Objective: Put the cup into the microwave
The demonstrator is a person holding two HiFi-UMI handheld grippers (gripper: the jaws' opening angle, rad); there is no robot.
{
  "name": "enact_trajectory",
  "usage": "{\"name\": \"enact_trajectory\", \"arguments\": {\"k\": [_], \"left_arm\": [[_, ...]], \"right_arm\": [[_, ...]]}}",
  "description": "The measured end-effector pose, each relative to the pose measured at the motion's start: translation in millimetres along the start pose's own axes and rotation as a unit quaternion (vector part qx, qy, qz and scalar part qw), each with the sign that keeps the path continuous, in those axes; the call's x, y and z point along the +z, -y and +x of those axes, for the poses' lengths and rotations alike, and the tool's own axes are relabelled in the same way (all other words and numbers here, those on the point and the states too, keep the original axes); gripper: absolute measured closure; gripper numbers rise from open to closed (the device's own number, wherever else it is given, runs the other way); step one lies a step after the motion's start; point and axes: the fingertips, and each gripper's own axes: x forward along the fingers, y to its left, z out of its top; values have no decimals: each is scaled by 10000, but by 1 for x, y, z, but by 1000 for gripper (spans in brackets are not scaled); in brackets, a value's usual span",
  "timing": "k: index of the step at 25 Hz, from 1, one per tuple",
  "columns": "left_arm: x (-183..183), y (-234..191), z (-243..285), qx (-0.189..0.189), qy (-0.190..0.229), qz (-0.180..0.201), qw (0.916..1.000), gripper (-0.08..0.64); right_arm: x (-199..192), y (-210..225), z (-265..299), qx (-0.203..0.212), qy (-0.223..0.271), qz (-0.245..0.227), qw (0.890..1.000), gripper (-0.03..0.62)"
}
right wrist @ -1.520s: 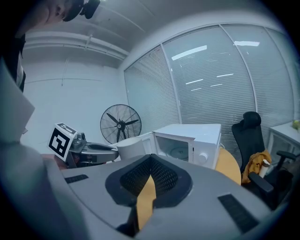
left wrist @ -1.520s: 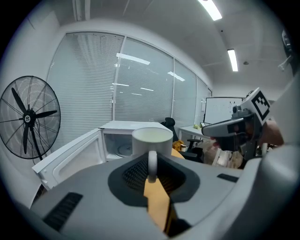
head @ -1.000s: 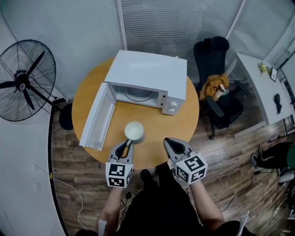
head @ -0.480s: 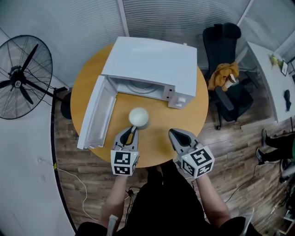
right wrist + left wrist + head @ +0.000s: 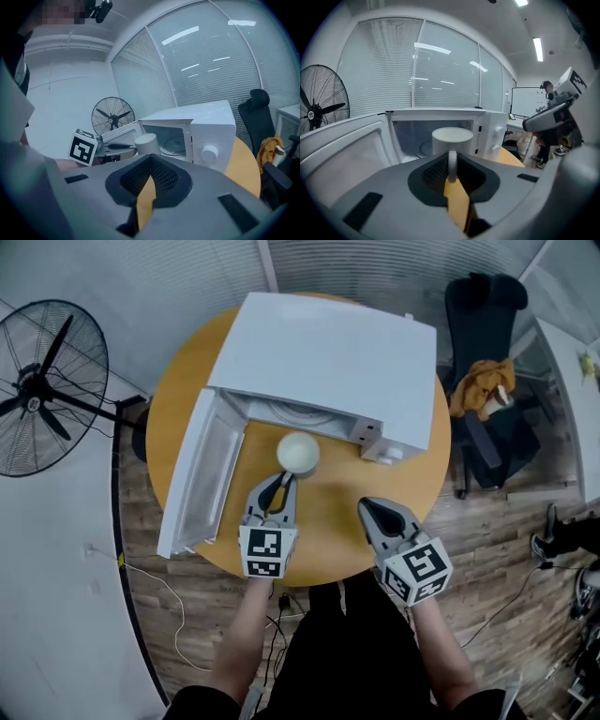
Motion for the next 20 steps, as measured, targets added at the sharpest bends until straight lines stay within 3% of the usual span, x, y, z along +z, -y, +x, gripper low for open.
{"name": "enact_trajectory", "arguments": {"k": [20], "left_arm": [[2,-41,92,163,-36,187,9997,517]], "right_arm": [[1,28,37,168,-156,145,9996,583]]}}
